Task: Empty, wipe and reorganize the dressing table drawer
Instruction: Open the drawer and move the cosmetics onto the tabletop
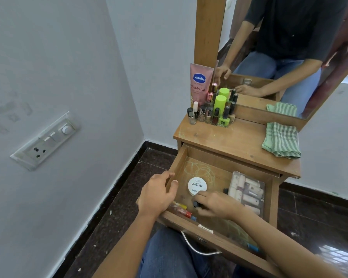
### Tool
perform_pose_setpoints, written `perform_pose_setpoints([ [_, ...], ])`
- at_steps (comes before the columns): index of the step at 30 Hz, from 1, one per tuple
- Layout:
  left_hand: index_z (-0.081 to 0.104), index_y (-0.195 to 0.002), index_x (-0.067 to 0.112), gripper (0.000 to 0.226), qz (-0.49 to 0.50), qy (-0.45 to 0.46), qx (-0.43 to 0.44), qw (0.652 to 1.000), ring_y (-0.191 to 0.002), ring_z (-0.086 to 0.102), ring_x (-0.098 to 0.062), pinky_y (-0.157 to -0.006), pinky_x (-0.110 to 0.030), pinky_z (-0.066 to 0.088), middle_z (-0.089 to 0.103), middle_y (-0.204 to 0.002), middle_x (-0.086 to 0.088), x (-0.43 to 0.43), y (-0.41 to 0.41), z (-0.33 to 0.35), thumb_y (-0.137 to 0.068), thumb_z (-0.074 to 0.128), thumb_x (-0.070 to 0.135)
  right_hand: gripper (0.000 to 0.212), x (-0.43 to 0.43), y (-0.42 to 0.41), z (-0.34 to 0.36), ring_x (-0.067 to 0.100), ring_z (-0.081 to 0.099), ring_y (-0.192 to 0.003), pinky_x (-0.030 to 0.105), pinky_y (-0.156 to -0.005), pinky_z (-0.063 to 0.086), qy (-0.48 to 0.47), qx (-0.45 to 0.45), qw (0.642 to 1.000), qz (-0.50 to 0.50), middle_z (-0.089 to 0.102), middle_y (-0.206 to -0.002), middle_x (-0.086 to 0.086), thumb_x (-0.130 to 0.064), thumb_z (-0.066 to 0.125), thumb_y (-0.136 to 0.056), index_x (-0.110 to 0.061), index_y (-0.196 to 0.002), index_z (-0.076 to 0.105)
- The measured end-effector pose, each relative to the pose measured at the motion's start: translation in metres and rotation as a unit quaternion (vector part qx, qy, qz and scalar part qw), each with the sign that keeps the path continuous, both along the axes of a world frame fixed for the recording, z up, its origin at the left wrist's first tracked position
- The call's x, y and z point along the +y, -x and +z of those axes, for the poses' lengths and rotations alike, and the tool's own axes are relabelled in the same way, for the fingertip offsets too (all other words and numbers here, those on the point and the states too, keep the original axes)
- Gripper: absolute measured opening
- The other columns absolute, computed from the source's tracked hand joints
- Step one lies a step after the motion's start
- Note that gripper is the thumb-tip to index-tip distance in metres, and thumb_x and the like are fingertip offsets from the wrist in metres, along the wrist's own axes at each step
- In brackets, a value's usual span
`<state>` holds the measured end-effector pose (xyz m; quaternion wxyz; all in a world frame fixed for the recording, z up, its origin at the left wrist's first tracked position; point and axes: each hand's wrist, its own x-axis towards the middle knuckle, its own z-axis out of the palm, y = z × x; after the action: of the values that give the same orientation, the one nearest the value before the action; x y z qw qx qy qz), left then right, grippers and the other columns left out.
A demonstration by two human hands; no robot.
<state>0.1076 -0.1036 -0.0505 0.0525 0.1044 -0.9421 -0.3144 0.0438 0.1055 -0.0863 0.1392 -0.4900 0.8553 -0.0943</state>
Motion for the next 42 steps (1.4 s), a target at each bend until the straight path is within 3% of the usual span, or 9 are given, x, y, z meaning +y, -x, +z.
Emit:
perform_pose_setpoints([
  [5, 0.059, -0.128, 0.029, 0.035, -0.007, 0.000, -0.002, 1.000, -0.094, 0.062, -0.010, -0.078, -0.025, 0.049, 0.063, -0.116, 0.003, -0.001, 0.000, 0.000, -0.095, 0.052, 0.040, 0.038, -0.004, 0.016, 0.029, 0.012, 0.057, -0.066, 0.023, -0.062, 0.048, 0.134, -0.003, 0.987, -0.088, 0.063, -0.081, 0.000, -0.039, 0.038, -0.089, -0.010, -0.090, 0.063],
  [9, 0.058, -0.128, 0.031, 0.036, -0.007, 0.001, -0.007, 1.000, -0.098, 0.062, -0.009, -0.080, -0.025, 0.050, 0.063, -0.120, 0.005, -0.001, 0.001, 0.000, -0.095, 0.050, 0.043, 0.022, -0.017, 0.055, 0.084, -0.001, 0.049, -0.061, 0.011, -0.056, 0.040, 0.313, -0.009, 0.917, -0.248, 0.059, -0.075, -0.005, -0.028, 0.053, -0.094, -0.008, -0.092, 0.062],
  [12, 0.058, -0.129, 0.032, 0.036, -0.006, -0.003, -0.010, 1.000, -0.098, 0.061, -0.006, -0.076, -0.019, 0.046, 0.063, -0.121, 0.006, -0.001, 0.001, 0.000, -0.096, 0.050, 0.043, 0.015, -0.029, 0.092, 0.109, 0.002, 0.046, -0.056, 0.010, -0.051, 0.036, 0.370, 0.011, 0.867, -0.332, 0.056, -0.069, -0.003, -0.018, 0.055, -0.095, -0.007, -0.086, 0.059],
  [17, 0.057, -0.131, 0.032, 0.038, -0.007, -0.005, -0.010, 1.000, -0.101, 0.060, -0.006, -0.076, -0.018, 0.041, 0.061, -0.124, 0.006, -0.001, 0.000, 0.000, -0.096, 0.050, 0.043, 0.012, -0.045, 0.134, 0.091, 0.018, 0.056, -0.064, 0.032, -0.060, 0.047, 0.351, -0.006, 0.842, -0.409, 0.063, -0.075, 0.006, -0.015, 0.058, -0.091, -0.003, -0.089, 0.060],
  [22, 0.057, -0.131, 0.032, 0.038, -0.007, -0.008, -0.007, 1.000, -0.105, 0.061, -0.007, -0.081, -0.019, 0.043, 0.061, -0.124, 0.006, -0.002, 0.001, -0.001, -0.096, 0.050, 0.044, 0.014, -0.058, 0.137, 0.073, 0.020, 0.061, -0.074, 0.030, -0.065, 0.051, 0.382, 0.005, 0.819, -0.429, 0.062, -0.089, 0.005, -0.009, 0.066, -0.085, -0.007, -0.098, 0.060],
  [25, 0.058, -0.131, 0.032, 0.038, -0.008, -0.009, -0.003, 1.000, -0.103, 0.061, -0.007, -0.080, -0.019, 0.044, 0.061, -0.123, 0.006, -0.002, 0.001, -0.001, -0.095, 0.050, 0.043, 0.020, -0.063, 0.141, 0.064, 0.023, 0.059, -0.076, 0.037, -0.068, 0.053, 0.392, 0.015, 0.805, -0.446, 0.060, -0.090, 0.007, -0.004, 0.067, -0.082, -0.010, -0.099, 0.058],
  [31, 0.058, -0.128, 0.034, 0.035, -0.002, -0.011, -0.003, 1.000, -0.099, 0.061, -0.008, -0.083, -0.025, 0.050, 0.062, -0.119, 0.007, -0.002, 0.001, -0.002, -0.094, 0.051, 0.043, 0.022, -0.070, 0.144, 0.064, 0.007, 0.054, -0.067, 0.033, -0.069, 0.055, 0.426, -0.005, 0.760, -0.490, 0.061, -0.087, 0.003, -0.004, 0.067, -0.083, -0.010, -0.100, 0.055],
  [36, 0.058, -0.128, 0.034, 0.035, -0.002, -0.005, 0.001, 1.000, -0.097, 0.061, -0.006, -0.082, -0.024, 0.051, 0.063, -0.118, 0.007, -0.002, 0.001, -0.004, -0.095, 0.051, 0.043, 0.022, -0.073, 0.148, 0.060, 0.015, 0.059, -0.072, 0.035, -0.068, 0.056, 0.431, -0.007, 0.745, -0.510, 0.062, -0.083, 0.002, -0.008, 0.071, -0.081, -0.014, -0.093, 0.054],
  [42, 0.058, -0.127, 0.033, 0.035, -0.001, -0.007, 0.001, 1.000, -0.097, 0.061, -0.007, -0.081, -0.025, 0.050, 0.063, -0.118, 0.007, -0.002, 0.002, -0.004, -0.094, 0.051, 0.043, 0.021, -0.073, 0.143, 0.059, 0.012, 0.056, -0.068, 0.031, -0.064, 0.052, 0.445, 0.004, 0.741, -0.503, 0.060, -0.084, 0.005, -0.009, 0.071, -0.082, -0.012, -0.091, 0.053],
])
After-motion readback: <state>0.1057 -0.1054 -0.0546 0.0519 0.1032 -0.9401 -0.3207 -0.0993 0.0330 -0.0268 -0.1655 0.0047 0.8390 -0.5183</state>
